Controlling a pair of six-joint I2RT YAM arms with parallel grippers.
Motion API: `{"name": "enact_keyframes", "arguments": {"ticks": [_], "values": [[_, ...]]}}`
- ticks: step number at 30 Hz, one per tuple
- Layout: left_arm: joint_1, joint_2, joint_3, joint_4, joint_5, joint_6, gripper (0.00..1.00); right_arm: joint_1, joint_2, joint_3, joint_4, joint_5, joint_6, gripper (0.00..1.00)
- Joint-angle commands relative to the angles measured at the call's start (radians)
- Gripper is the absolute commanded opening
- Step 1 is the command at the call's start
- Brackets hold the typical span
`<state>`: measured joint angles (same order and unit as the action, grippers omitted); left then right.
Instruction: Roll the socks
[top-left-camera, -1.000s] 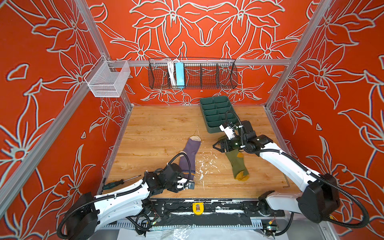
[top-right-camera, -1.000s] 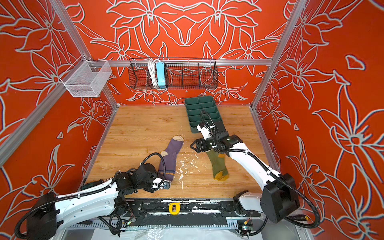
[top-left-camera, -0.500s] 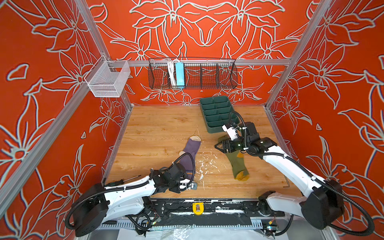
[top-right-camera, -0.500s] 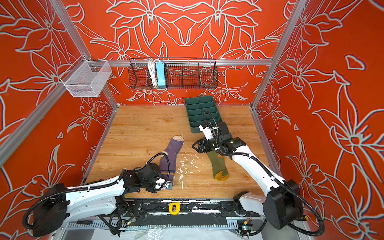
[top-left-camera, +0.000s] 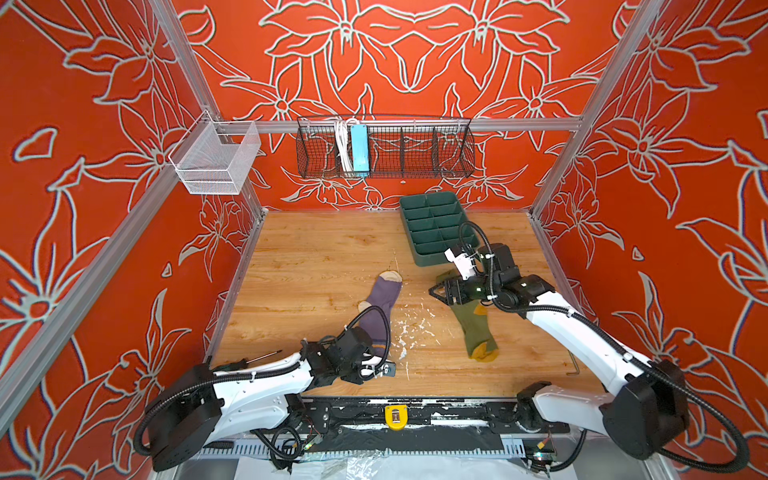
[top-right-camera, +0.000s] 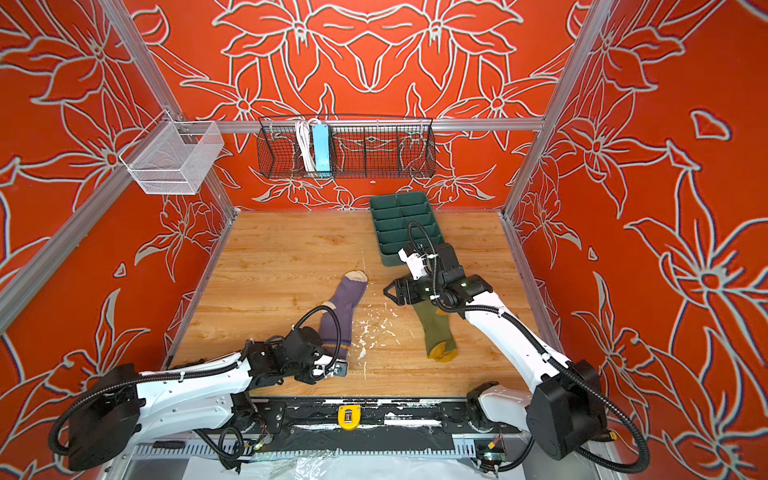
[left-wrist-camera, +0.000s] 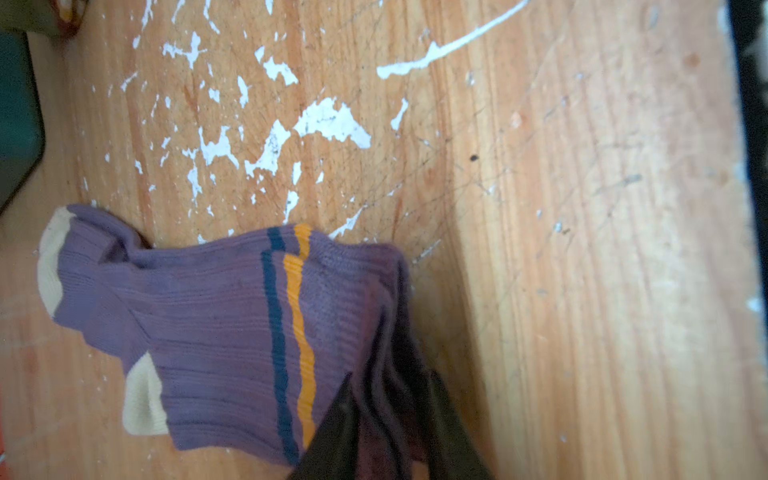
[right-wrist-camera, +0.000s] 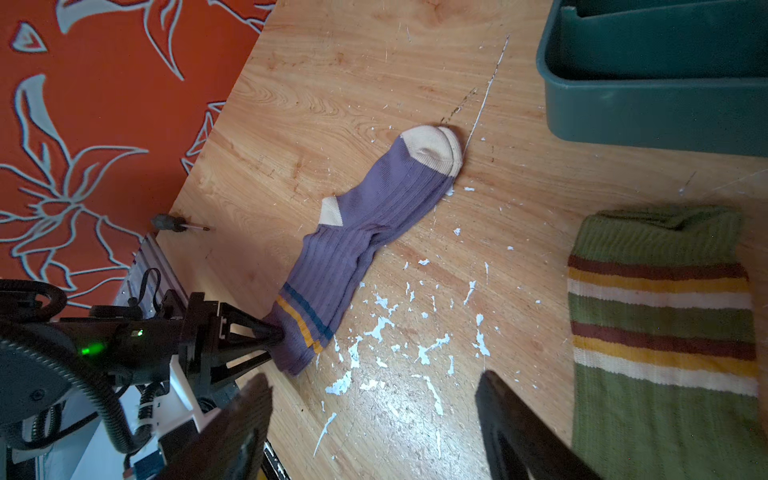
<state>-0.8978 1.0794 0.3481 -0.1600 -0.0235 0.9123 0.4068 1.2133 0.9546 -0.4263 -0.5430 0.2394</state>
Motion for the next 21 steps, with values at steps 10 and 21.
{"name": "enact_keyframes", "arguments": {"ticks": [10, 21], "values": [[-0.004, 0.194, 0.303, -0.271, 0.193, -0.213, 0.0, -0.006, -0.243, -0.205, 0.214, 0.387, -0.02, 0.78], [-0.001, 0.242, 0.333, -0.297, 0.289, -0.21, 0.0, -0.004, -0.384, -0.363, 0.303, 0.167, -0.432, 0.73]]}}
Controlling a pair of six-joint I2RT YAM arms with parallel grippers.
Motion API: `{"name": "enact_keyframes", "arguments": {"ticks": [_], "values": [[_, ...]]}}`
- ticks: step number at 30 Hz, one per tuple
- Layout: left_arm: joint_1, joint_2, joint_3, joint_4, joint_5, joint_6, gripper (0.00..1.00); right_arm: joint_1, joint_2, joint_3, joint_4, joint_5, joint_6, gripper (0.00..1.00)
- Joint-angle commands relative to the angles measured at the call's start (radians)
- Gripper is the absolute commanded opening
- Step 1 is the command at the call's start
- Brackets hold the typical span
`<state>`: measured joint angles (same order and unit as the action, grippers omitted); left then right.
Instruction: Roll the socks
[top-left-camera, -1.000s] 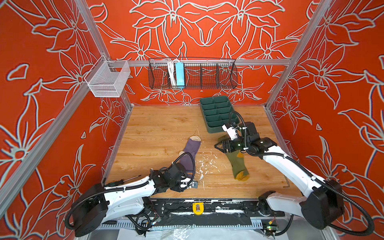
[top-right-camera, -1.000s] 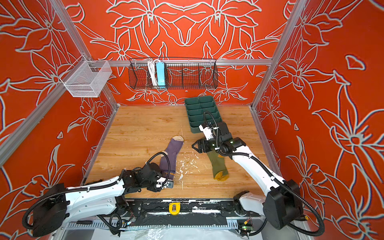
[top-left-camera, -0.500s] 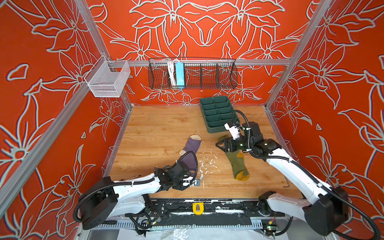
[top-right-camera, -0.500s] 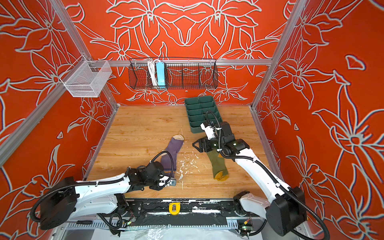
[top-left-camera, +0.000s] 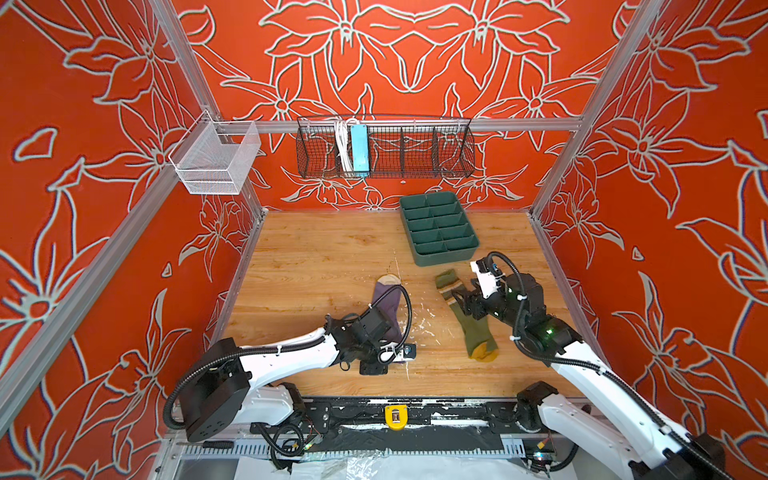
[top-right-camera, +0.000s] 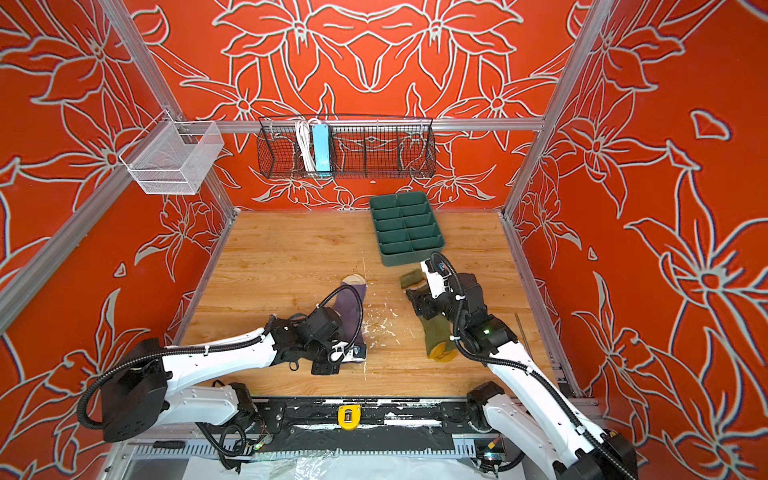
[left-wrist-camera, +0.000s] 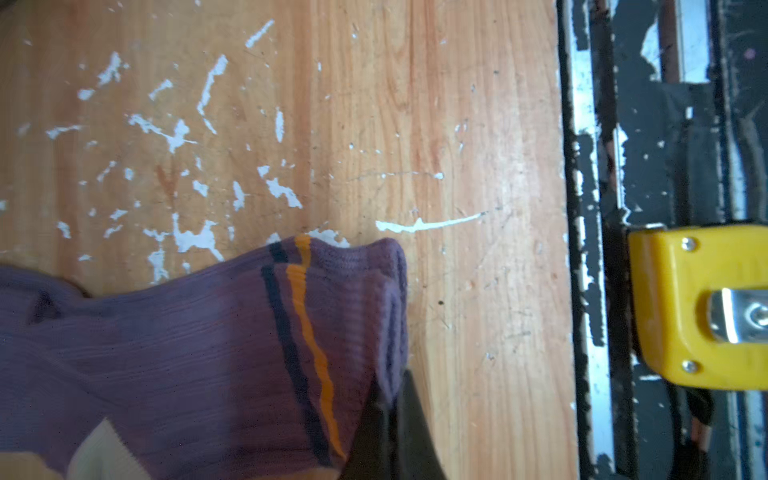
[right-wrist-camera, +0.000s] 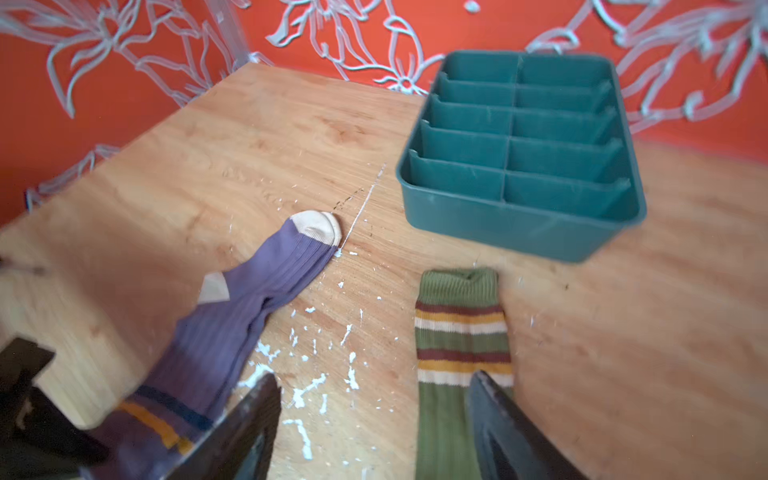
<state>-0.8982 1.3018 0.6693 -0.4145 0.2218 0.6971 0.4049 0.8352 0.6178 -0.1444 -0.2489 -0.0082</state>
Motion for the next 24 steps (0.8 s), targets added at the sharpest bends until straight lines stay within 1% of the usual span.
{"name": "enact_keyframes", "arguments": {"ticks": [1, 3, 4, 5, 7, 8, 9, 10, 11, 13, 16, 18, 21, 24], "values": [[0.003, 0.025, 0.017, -0.043, 0.043, -0.001, 0.0, -0.002, -0.003, -0.038, 0.022, -0.169, -0.238, 0.73], [0.008, 0.039, 0.034, -0.058, 0.044, 0.001, 0.0, -0.002, 0.012, -0.064, 0.009, -0.229, -0.378, 0.73], [0.007, 0.042, 0.036, -0.06, 0.038, 0.006, 0.0, 0.001, 0.027, -0.065, -0.012, -0.238, -0.451, 0.73], [0.007, 0.044, 0.033, -0.059, 0.032, 0.013, 0.0, 0.007, 0.055, -0.048, -0.071, -0.237, -0.54, 0.73], [0.007, 0.038, 0.028, -0.057, 0.02, 0.019, 0.0, 0.017, 0.121, -0.02, -0.154, -0.175, -0.714, 0.73], [0.007, 0.031, 0.02, -0.048, 0.009, 0.02, 0.0, 0.032, 0.153, -0.011, -0.19, -0.111, -0.81, 0.73], [0.008, 0.019, 0.011, -0.039, 0.001, 0.022, 0.0, 0.055, 0.18, -0.02, -0.187, -0.041, -0.885, 0.72], [0.008, 0.011, -0.002, -0.028, -0.005, 0.022, 0.0, 0.075, 0.192, -0.034, -0.168, 0.027, -0.931, 0.72], [0.008, 0.001, -0.014, -0.018, -0.011, 0.021, 0.0, 0.09, 0.199, -0.04, -0.153, 0.08, -0.97, 0.71], [0.014, -0.009, -0.026, -0.013, -0.005, 0.016, 0.0, 0.106, 0.185, -0.052, -0.112, 0.147, -0.984, 0.71], [0.021, 0.005, 0.006, -0.047, 0.018, -0.018, 0.0, 0.13, 0.099, -0.083, -0.037, 0.267, -1.057, 0.71], [0.021, 0.031, 0.063, -0.087, 0.016, -0.076, 0.0, 0.134, 0.023, -0.105, 0.034, 0.334, -1.113, 0.73], [0.021, 0.057, 0.142, -0.124, 0.026, -0.206, 0.0, 0.133, -0.021, -0.066, 0.023, 0.382, -1.16, 0.73], [0.013, 0.057, 0.16, -0.116, 0.081, -0.305, 0.0, 0.132, -0.036, -0.032, 0.025, 0.353, -1.162, 0.74]]}}
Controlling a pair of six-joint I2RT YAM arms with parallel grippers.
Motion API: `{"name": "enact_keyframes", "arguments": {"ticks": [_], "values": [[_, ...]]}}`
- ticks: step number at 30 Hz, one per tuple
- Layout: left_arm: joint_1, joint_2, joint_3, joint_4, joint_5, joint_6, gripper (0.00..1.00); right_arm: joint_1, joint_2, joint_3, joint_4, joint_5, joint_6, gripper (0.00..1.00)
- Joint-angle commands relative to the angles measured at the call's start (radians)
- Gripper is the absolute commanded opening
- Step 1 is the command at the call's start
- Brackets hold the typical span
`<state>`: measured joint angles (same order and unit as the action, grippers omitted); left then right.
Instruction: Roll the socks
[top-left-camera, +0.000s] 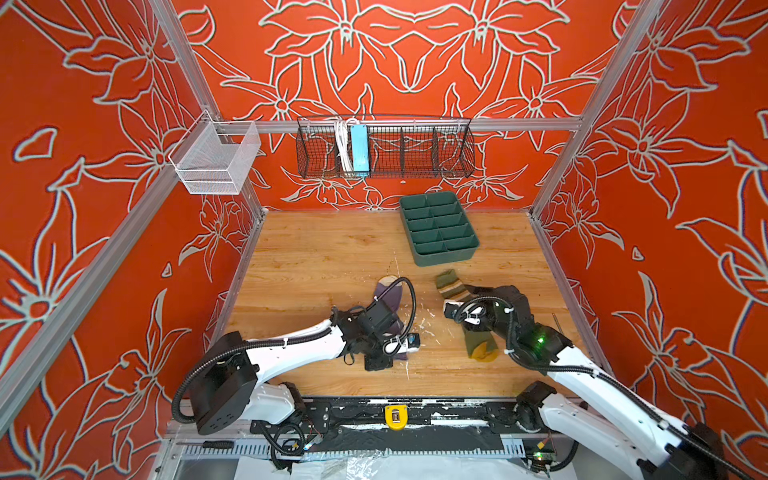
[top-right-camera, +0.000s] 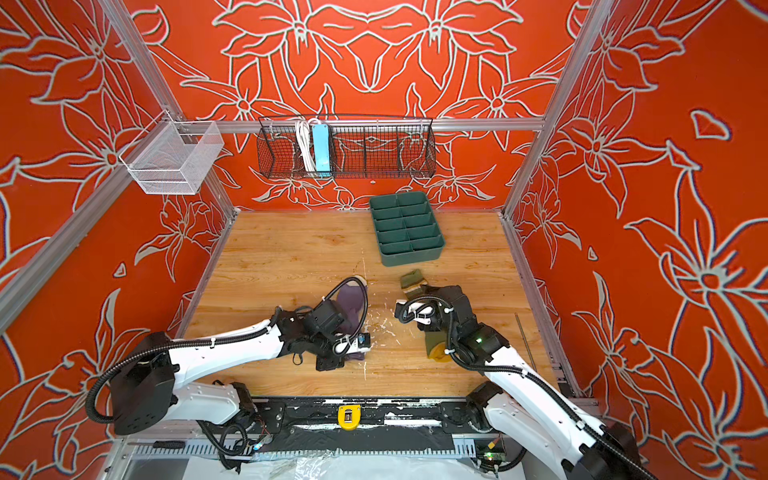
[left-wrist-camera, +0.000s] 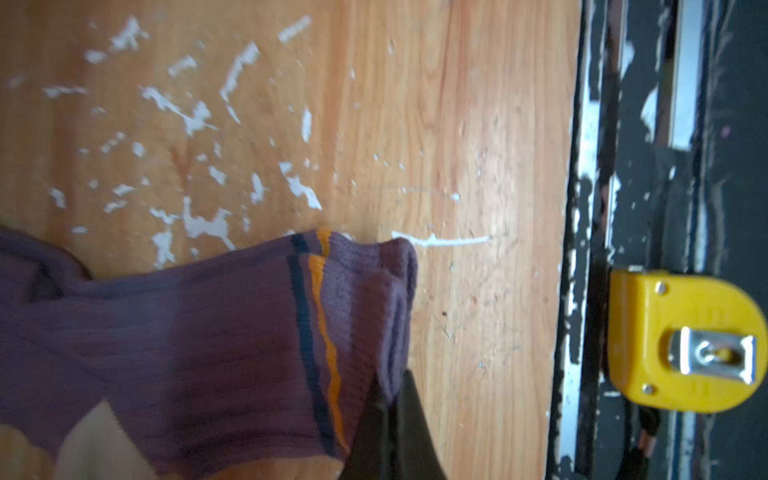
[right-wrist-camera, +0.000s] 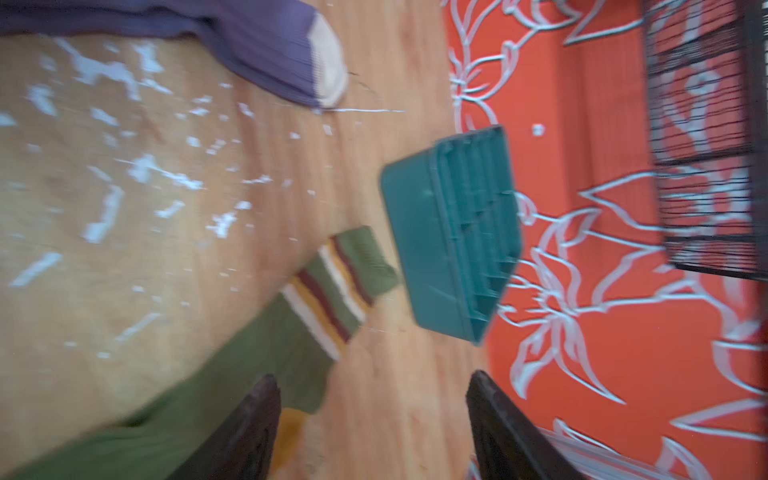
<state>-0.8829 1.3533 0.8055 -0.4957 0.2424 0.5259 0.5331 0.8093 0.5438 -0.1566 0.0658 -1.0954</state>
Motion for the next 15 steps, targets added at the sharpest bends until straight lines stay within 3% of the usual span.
{"name": "enact_keyframes", "arguments": {"ticks": [1, 3, 10, 15], "values": [[-0.006, 0.004, 0.02, -0.025, 0.086, -0.156, 0.0, 0.006, -0.012, 0.053, 0.036, 0.02, -0.063, 0.74], [-0.016, -0.004, -0.003, 0.005, 0.119, -0.184, 0.0, 0.012, -0.011, 0.092, 0.008, -0.026, -0.023, 0.74], [-0.05, -0.014, -0.039, 0.113, 0.064, -0.281, 0.0, 0.016, -0.032, 0.165, -0.164, -0.088, 0.022, 0.75], [-0.05, 0.069, -0.049, 0.177, 0.104, -0.489, 0.0, 0.015, -0.062, 0.159, -0.131, -0.093, 0.059, 0.75]]}}
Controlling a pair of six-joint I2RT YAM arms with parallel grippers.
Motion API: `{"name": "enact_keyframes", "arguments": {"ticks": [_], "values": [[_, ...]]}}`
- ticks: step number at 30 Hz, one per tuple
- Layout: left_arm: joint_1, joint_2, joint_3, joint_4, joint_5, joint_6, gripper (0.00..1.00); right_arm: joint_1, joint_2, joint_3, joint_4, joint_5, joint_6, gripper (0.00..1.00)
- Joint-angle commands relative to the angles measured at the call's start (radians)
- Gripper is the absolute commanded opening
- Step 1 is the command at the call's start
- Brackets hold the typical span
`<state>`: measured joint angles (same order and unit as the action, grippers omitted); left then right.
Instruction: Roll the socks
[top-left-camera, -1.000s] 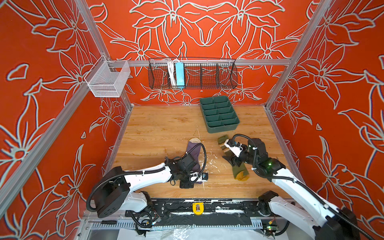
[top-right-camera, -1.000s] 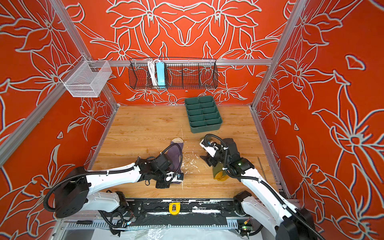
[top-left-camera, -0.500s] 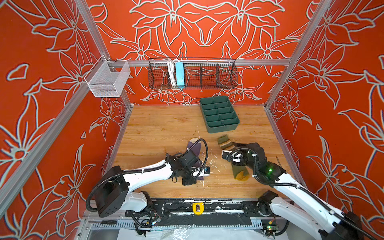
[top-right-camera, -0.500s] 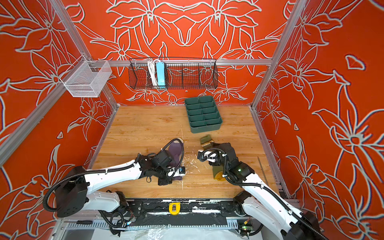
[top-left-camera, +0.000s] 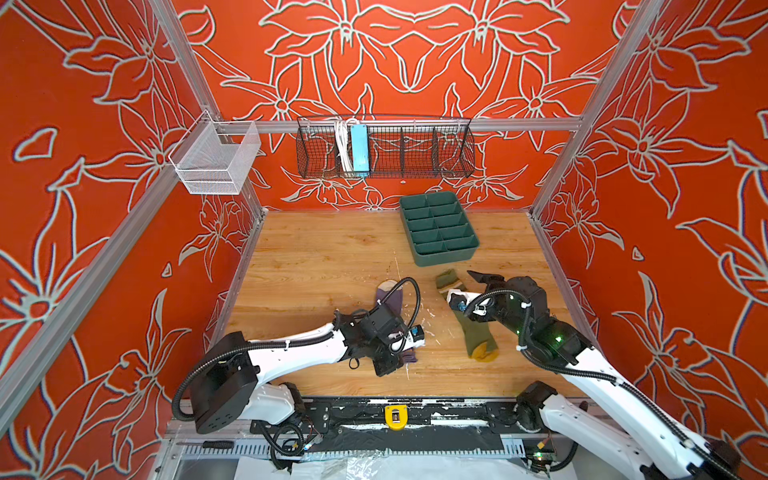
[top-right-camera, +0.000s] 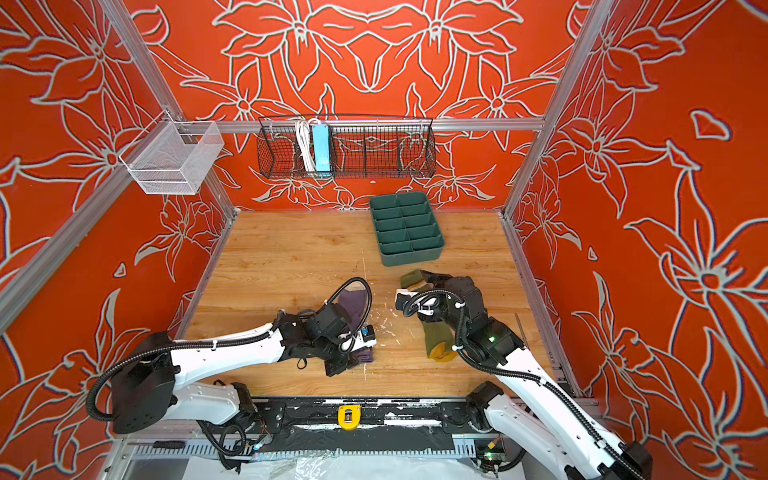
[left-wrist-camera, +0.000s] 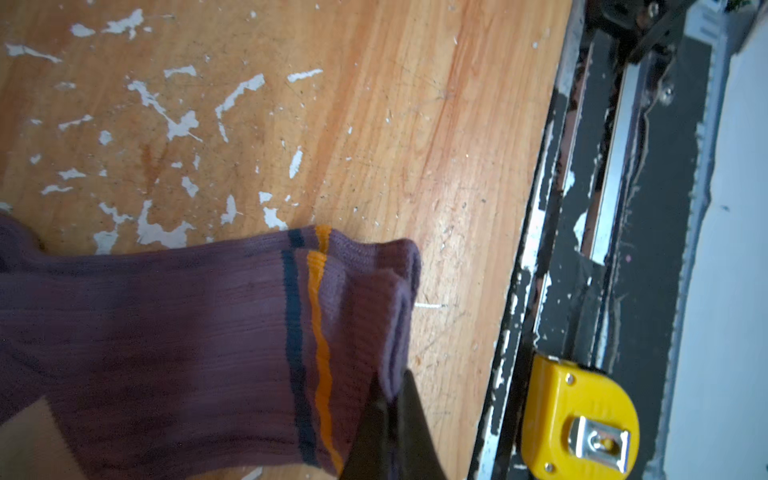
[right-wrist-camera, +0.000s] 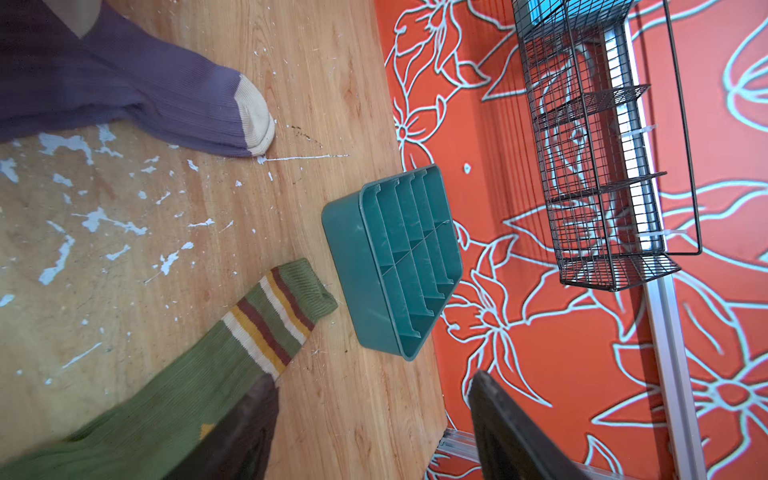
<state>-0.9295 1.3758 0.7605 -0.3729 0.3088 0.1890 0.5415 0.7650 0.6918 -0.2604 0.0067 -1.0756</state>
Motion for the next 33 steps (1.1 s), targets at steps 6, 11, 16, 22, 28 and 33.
{"name": "enact_keyframes", "arguments": {"ticks": [6, 11, 16, 22, 28, 33], "values": [[-0.003, 0.094, -0.125, 0.212, 0.116, -0.381, 0.0, 0.009, -0.002, 0.12, -0.246, -0.092, 0.136, 0.75], [-0.003, 0.139, -0.196, 0.302, 0.203, -0.438, 0.0, 0.019, 0.02, 0.173, -0.34, -0.117, 0.237, 0.93], [-0.003, 0.183, -0.193, 0.276, 0.22, -0.436, 0.0, 0.019, 0.04, 0.2, -0.149, -0.206, 0.596, 0.98], [-0.003, 0.175, -0.254, 0.355, 0.224, -0.468, 0.0, 0.016, 0.01, 0.192, 0.014, -0.264, 1.009, 0.98], [-0.002, 0.206, -0.294, 0.438, 0.194, -0.493, 0.0, 0.071, 0.108, 0.222, -0.49, -0.369, 0.51, 0.95], [-0.002, 0.238, -0.293, 0.454, 0.196, -0.487, 0.0, 0.297, 0.073, 0.084, -0.566, -0.164, 0.381, 0.92]]}}
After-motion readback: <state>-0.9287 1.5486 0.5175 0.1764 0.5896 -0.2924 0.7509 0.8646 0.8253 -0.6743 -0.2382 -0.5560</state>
